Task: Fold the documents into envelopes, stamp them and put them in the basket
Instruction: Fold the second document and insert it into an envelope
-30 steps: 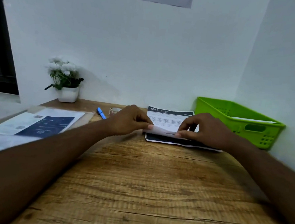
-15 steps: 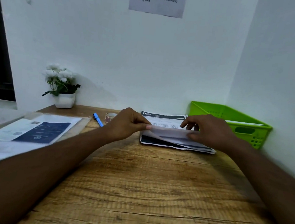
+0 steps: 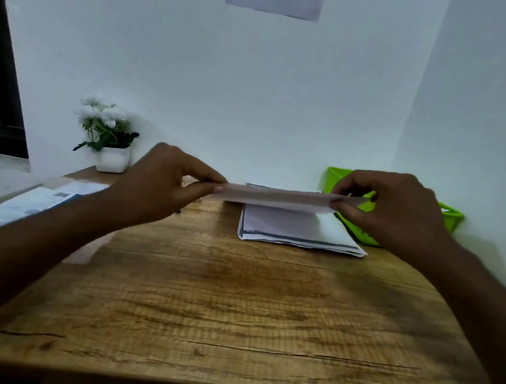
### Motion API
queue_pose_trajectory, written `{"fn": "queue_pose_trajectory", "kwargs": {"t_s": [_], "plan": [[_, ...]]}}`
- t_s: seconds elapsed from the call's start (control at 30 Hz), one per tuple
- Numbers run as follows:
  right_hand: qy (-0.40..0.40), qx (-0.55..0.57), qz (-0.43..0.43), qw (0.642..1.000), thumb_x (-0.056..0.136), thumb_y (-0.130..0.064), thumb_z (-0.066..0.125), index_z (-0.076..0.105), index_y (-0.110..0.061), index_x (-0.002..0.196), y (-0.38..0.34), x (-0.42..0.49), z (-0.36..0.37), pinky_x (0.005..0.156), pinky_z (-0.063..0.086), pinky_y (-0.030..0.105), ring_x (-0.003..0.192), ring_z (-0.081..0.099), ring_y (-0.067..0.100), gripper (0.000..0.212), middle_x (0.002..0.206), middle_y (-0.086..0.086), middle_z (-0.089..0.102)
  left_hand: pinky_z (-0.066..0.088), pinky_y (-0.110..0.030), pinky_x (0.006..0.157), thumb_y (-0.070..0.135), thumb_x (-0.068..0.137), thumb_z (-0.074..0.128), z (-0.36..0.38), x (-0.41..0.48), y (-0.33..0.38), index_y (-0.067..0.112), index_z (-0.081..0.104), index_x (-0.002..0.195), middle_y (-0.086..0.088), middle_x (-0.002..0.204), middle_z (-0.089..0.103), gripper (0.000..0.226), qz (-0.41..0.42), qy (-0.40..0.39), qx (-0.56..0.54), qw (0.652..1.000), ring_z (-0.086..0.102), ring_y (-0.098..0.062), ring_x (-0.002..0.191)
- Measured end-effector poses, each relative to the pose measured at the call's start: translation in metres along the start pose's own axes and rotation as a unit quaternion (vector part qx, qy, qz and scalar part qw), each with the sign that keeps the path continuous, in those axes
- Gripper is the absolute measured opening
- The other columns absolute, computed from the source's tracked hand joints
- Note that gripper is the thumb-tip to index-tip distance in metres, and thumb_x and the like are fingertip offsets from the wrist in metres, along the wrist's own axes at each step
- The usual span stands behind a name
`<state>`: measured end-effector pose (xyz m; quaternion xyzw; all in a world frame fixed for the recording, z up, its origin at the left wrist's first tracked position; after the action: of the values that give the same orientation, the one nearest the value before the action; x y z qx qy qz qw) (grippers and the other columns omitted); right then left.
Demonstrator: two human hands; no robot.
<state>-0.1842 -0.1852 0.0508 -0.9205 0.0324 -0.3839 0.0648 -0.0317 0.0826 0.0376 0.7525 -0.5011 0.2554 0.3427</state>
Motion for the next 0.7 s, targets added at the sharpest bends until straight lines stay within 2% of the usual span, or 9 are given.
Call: {"fn": "queue_pose_trajectory", "kwargs": {"t_s": [0.03, 0.13, 0.17, 0.23, 0.3, 0.37, 0.43, 0.53, 0.7], "plan": [[-0.004, 0.020, -0.004, 1.000, 0.075, -0.040, 0.075, 0.065, -0.043, 0.074, -0.005, -0.011, -0.005, 0.061, 0.033, 0.007, 0.074, 0.055, -0.016, 0.010, 0.071, -0.028, 0.063, 0.055, -0.020, 0.062, 0.043, 0.080, 0.071, -0.007, -0.013, 0.005, 0.030, 0.073, 0.099, 0.019, 0.087, 0.072, 0.023, 0.002, -0.005, 0.007, 1.000, 0.071, -0.007, 0.066], [-0.033, 0.054, -0.016, 0.998, 0.073, -0.054, 0.068, 0.070, -0.045, 0.081, -0.017, -0.043, -0.011, 0.065, 0.051, 0.030, 0.075, 0.062, -0.008, 0.012, 0.075, -0.026, 0.068, 0.055, -0.031, 0.064, 0.050, 0.077, 0.062, -0.023, -0.054, 0.016, 0.034, 0.075, 0.096, 0.015, 0.087, 0.075, 0.029, -0.019, -0.034, 0.010, 0.999, 0.069, 0.002, 0.077], [-0.046, 0.063, -0.018, 0.997, 0.072, -0.058, 0.063, 0.070, -0.046, 0.081, -0.020, -0.053, -0.010, 0.064, 0.051, 0.031, 0.076, 0.063, -0.007, 0.017, 0.077, -0.027, 0.069, 0.055, -0.032, 0.062, 0.052, 0.076, 0.061, -0.025, -0.069, 0.018, 0.037, 0.075, 0.095, 0.020, 0.087, 0.074, 0.028, -0.035, -0.039, 0.011, 0.999, 0.068, 0.006, 0.077], [-0.076, 0.091, -0.010, 0.993, 0.070, -0.063, 0.059, 0.071, -0.046, 0.078, -0.027, -0.068, -0.012, 0.060, 0.045, 0.016, 0.078, 0.064, -0.007, 0.023, 0.081, -0.029, 0.069, 0.056, -0.032, 0.060, 0.052, 0.076, 0.066, -0.027, -0.093, 0.022, 0.041, 0.075, 0.093, 0.028, 0.085, 0.071, 0.022, -0.072, -0.047, 0.012, 0.996, 0.067, 0.008, 0.077], [-0.095, 0.105, -0.007, 0.990, 0.071, -0.064, 0.058, 0.072, -0.045, 0.078, -0.031, -0.080, -0.012, 0.056, 0.040, 0.010, 0.077, 0.065, -0.005, 0.025, 0.082, -0.028, 0.069, 0.056, -0.030, 0.064, 0.044, 0.075, 0.079, -0.026, -0.110, 0.029, 0.040, 0.076, 0.087, 0.027, 0.081, 0.071, 0.013, -0.097, -0.049, -0.005, 0.994, 0.069, 0.004, 0.071], [-0.111, 0.112, -0.014, 0.987, 0.073, -0.066, 0.057, 0.072, -0.045, 0.084, -0.033, -0.089, -0.010, 0.059, 0.046, 0.016, 0.078, 0.067, -0.003, 0.028, 0.084, -0.029, 0.069, 0.055, -0.022, 0.069, 0.036, 0.069, 0.085, -0.026, -0.121, 0.031, 0.035, 0.077, 0.082, 0.025, 0.078, 0.072, 0.016, -0.116, -0.048, -0.004, 0.992, 0.069, 0.003, 0.070], [-0.121, 0.114, -0.025, 0.986, 0.076, -0.068, 0.053, 0.073, -0.048, 0.088, -0.032, -0.096, -0.009, 0.063, 0.053, 0.032, 0.081, 0.067, -0.004, 0.031, 0.089, -0.031, 0.069, 0.058, -0.024, 0.068, 0.038, 0.070, 0.085, -0.028, -0.129, 0.028, 0.036, 0.076, 0.084, 0.022, 0.079, 0.073, 0.016, -0.144, -0.066, -0.009, 0.987, 0.070, 0.000, 0.073], [-0.139, 0.107, -0.037, 0.984, 0.081, -0.066, 0.050, 0.072, -0.052, 0.090, -0.035, -0.104, -0.011, 0.065, 0.053, 0.028, 0.081, 0.062, -0.015, 0.027, 0.094, -0.032, 0.069, 0.059, -0.031, 0.068, 0.036, 0.074, 0.078, -0.034, -0.140, 0.022, 0.037, 0.075, 0.087, 0.018, 0.082, 0.074, 0.014, -0.179, -0.083, -0.022, 0.980, 0.071, -0.003, 0.076], [-0.155, 0.097, -0.055, 0.982, 0.083, -0.057, 0.056, 0.072, -0.050, 0.098, -0.033, -0.114, -0.013, 0.071, 0.057, 0.034, 0.092, 0.065, -0.010, 0.024, 0.101, -0.035, 0.067, 0.058, -0.029, 0.072, 0.029, 0.067, 0.082, -0.035, -0.137, 0.033, 0.037, 0.076, 0.084, 0.018, 0.082, 0.074, 0.019, -0.179, -0.077, -0.036, 0.980, 0.071, -0.002, 0.077]]}}
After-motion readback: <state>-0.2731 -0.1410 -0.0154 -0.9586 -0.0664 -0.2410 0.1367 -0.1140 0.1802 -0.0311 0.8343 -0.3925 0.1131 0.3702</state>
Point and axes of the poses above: each hand's wrist, its own x-axis towards the middle knuckle, its own z-axis out of the palm, y = z × x, the point moved 1 cm from there along x, towards the middle knuckle
